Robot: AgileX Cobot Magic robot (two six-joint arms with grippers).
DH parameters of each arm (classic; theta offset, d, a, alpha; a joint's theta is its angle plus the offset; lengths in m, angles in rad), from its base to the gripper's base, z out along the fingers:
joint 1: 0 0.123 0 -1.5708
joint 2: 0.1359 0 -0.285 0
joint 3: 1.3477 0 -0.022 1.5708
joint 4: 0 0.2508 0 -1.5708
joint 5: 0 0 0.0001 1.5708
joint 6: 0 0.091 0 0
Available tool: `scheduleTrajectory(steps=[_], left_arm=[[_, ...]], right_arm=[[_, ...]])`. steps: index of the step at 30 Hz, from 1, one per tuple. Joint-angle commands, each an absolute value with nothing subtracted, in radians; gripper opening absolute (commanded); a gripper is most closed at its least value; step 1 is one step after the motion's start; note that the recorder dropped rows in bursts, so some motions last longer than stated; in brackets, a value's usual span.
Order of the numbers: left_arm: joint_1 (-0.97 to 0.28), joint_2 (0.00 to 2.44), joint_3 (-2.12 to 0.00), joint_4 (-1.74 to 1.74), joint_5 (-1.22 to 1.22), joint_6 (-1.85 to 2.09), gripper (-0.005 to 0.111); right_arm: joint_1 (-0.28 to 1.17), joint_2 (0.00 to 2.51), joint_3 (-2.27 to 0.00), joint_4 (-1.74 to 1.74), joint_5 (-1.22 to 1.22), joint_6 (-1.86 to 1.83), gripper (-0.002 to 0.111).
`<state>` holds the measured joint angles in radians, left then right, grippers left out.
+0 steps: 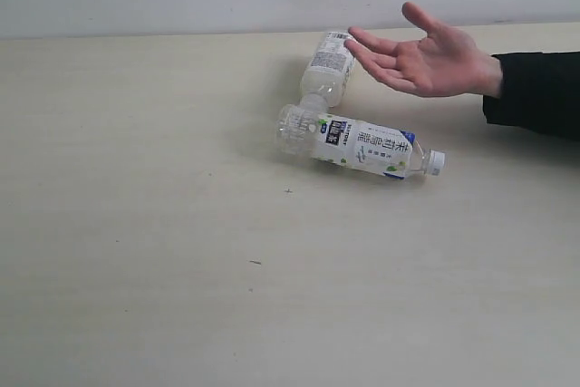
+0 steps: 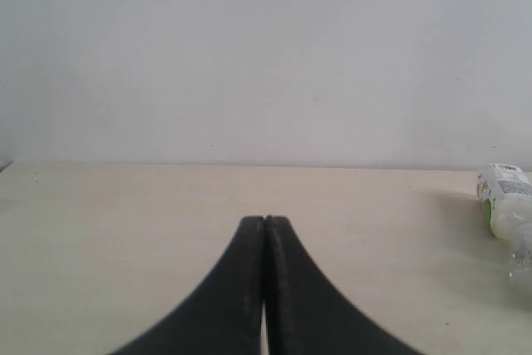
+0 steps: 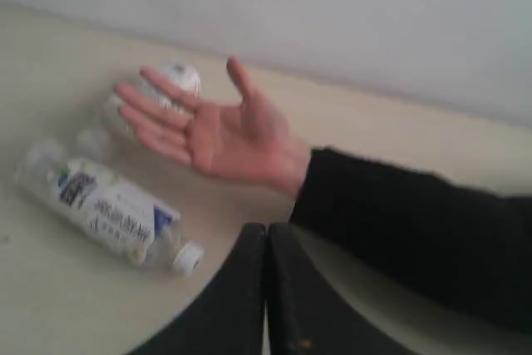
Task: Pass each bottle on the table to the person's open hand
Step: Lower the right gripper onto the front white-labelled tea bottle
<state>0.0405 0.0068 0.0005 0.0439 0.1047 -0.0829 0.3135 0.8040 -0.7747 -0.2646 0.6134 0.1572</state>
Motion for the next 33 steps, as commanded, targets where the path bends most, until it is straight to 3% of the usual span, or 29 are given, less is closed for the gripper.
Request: scheduleTrajectory(steps=[1, 4, 6, 8, 12, 16, 22, 33], left_arm=[[0.038, 0.0, 0.0, 0.041, 0.1, -0.082, 0.0], [0.038, 0.0, 0.0, 0.041, 0.1, -0.082, 0.0], [0.038, 0.0, 0.0, 0.041, 0.1, -0.082, 0.0], [0.038, 0.0, 0.0, 0.041, 0.1, -0.082, 0.0], [0.038, 0.0, 0.0, 0.041, 0.1, -0.082, 0.0], [0.038, 0.0, 0.0, 0.041, 0.1, -0.082, 0.0], [0.038, 0.0, 0.0, 0.041, 0.1, -0.082, 0.0], [0.038, 0.0, 0.0, 0.041, 0.1, -0.082, 0.0]], right_arm=[[0.314, 1.149, -0.972, -0.05, 0.766, 0.093, 0.0], [0.314, 1.305, -1.014, 0.173, 0.657, 0.005, 0.0], [0.314, 1.444, -1.029, 0.415, 0.629, -0.278, 0.004], [0.314, 1.574, -1.085, 0.523, 0.711, -0.454, 0.016], [0.383, 1.734, -1.25, 0.441, 0.795, -0.454, 0.052], [0.49, 1.756, -1.303, 0.252, 0.779, -0.563, 0.064], [0.571, 1.782, -1.303, 0.009, 0.763, -0.579, 0.072], [0.587, 1.885, -1.303, -0.098, 0.647, -0.576, 0.081]])
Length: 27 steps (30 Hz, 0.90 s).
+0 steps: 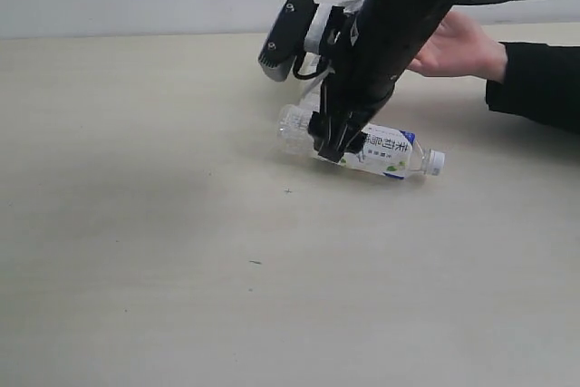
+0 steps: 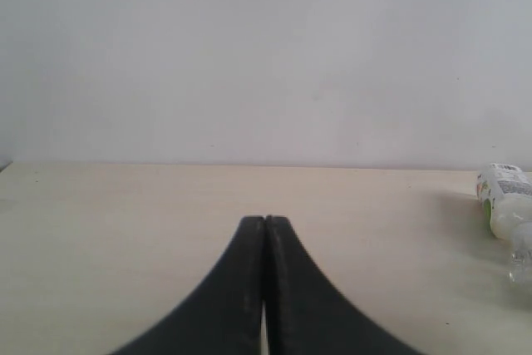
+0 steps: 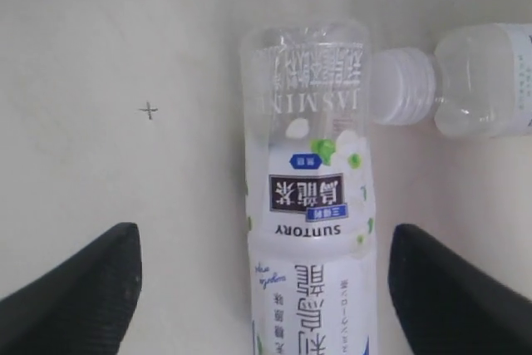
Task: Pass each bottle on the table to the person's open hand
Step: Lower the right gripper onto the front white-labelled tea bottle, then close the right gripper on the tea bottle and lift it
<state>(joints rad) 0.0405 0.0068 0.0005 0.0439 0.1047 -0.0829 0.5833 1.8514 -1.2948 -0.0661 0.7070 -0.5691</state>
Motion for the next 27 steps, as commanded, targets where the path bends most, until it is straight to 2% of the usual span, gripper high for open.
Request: scheduleTrajectory(steps=[1, 9, 13, 27], left_arm=[[0.038, 0.0, 0.0, 0.041, 0.1, -0.082, 0.0], [0.038, 0.0, 0.0, 0.041, 0.1, -0.082, 0.0], [0.038, 0.0, 0.0, 0.041, 0.1, -0.082, 0.0], [0.038, 0.0, 0.0, 0.041, 0.1, -0.082, 0.0]], right_arm=[[0.587, 1.894, -1.303, -0.11, 0.637, -0.576, 0.082], [0.587, 1.956, -1.303, -0.287, 0.603, -0.468, 0.083], [0.587, 1.986, -1.303, -0.371, 0.588, -0.398, 0.087], [0.587, 2.049, -1.303, -0.377, 0.517, -0.354, 0.088]])
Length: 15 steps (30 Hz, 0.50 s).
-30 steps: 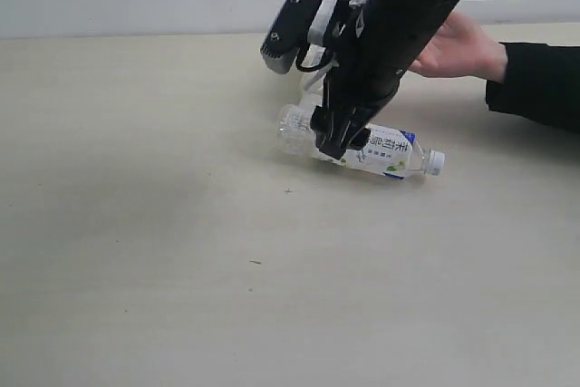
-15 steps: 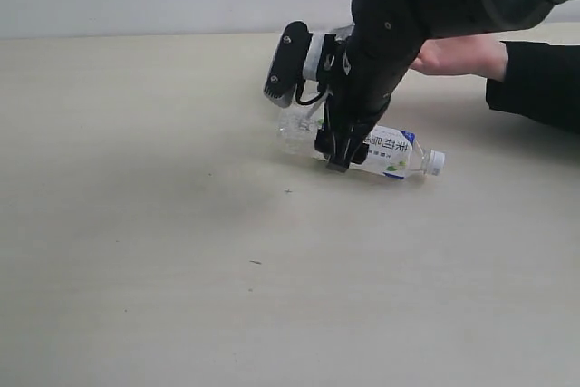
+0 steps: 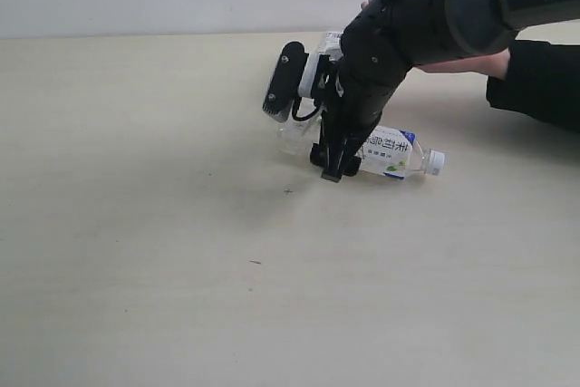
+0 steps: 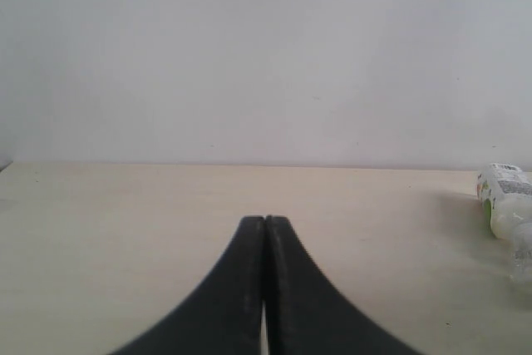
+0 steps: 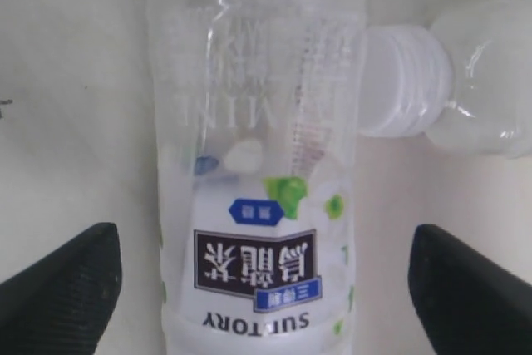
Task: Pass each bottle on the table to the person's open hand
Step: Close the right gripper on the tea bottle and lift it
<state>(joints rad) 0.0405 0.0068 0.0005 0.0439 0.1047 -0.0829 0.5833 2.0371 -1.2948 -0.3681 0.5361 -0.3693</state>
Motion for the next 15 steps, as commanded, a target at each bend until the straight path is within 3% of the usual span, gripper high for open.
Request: scheduleTrajectory(steps=[1, 11, 15], left_arm=[[0.038, 0.0, 0.0, 0.041, 0.1, -0.082, 0.0], [0.038, 0.0, 0.0, 0.041, 0.1, -0.082, 0.0], [0.038, 0.0, 0.0, 0.041, 0.1, -0.082, 0.0]], right_arm=[[0.587, 2.054, -1.303, -0.378, 0.519, -0.354, 0.088], [0.587, 2.072, -1.303, -0.404, 0.523, -0.33, 0.085], [0.587, 2.072, -1.303, -0.404, 0.529, -0.311, 0.068]])
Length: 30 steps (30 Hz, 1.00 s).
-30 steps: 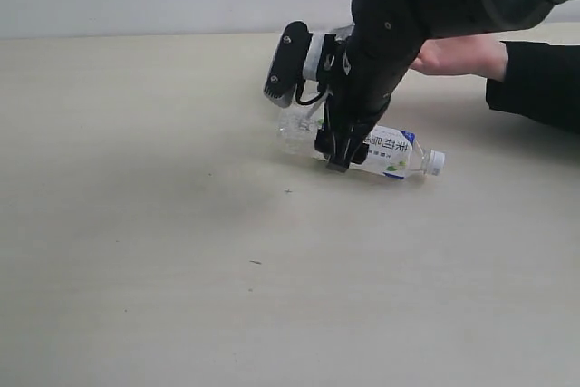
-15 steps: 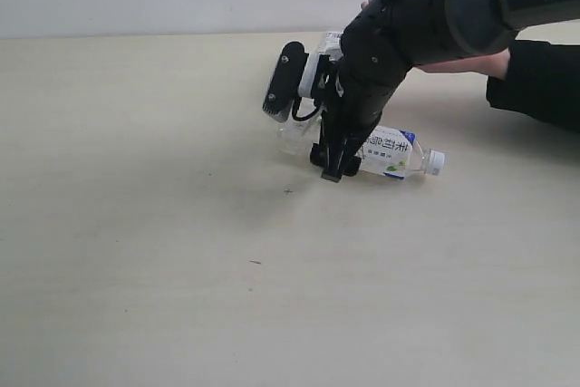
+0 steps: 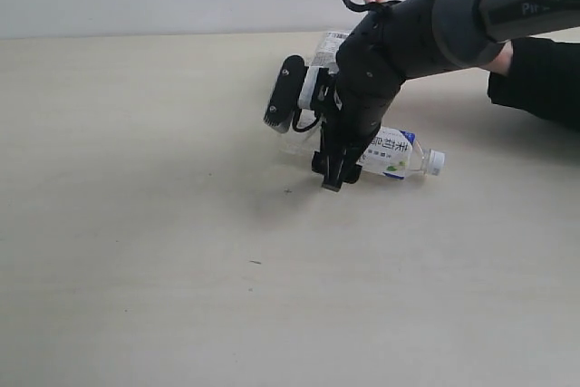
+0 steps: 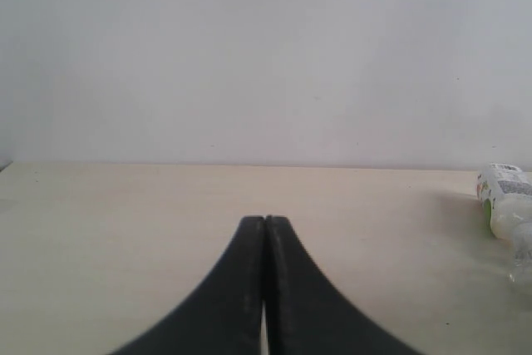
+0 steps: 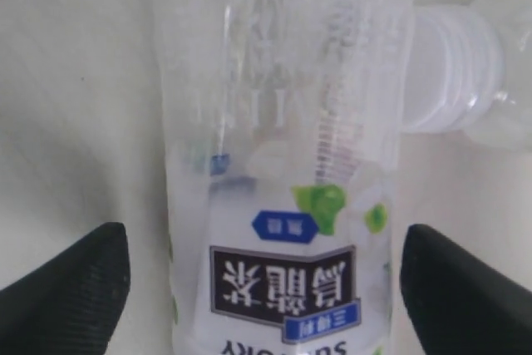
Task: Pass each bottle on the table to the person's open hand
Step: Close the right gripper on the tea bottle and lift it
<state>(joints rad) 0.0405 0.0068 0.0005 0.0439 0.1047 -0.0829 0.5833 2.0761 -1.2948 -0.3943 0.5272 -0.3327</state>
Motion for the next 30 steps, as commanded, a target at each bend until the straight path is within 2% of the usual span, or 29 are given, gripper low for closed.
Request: scheduleTrajectory(steps=[1, 8, 14, 20, 26, 30], left_arm=[[0.038, 0.0, 0.0, 0.041, 0.1, -0.082, 0.0], [0.038, 0.0, 0.0, 0.041, 0.1, -0.082, 0.0], [0.038, 0.0, 0.0, 0.041, 0.1, -0.082, 0.0], [0.038, 0.0, 0.0, 0.041, 0.1, -0.082, 0.0], [0.038, 0.0, 0.0, 0.041, 0.1, -0.082, 0.0], [0.038, 0.0, 0.0, 0.041, 0.1, -0.082, 0.0]], right_arm=[[0.587, 2.072, -1.303, -0.404, 0.533, -0.311, 0.061], [0.587, 2.069, -1.303, -0.404, 0.575, -0.313, 0.0], [0.594, 2.031, -1.305, -0.392, 0.614, -0.313, 0.0], [0.635, 1.892, -1.307, -0.318, 0.739, -0.313, 0.0], [0.662, 1.721, -1.327, -0.12, 0.982, -0.255, 0.0], [0.662, 1.615, -1.348, -0.137, 1.115, -0.124, 0.0]])
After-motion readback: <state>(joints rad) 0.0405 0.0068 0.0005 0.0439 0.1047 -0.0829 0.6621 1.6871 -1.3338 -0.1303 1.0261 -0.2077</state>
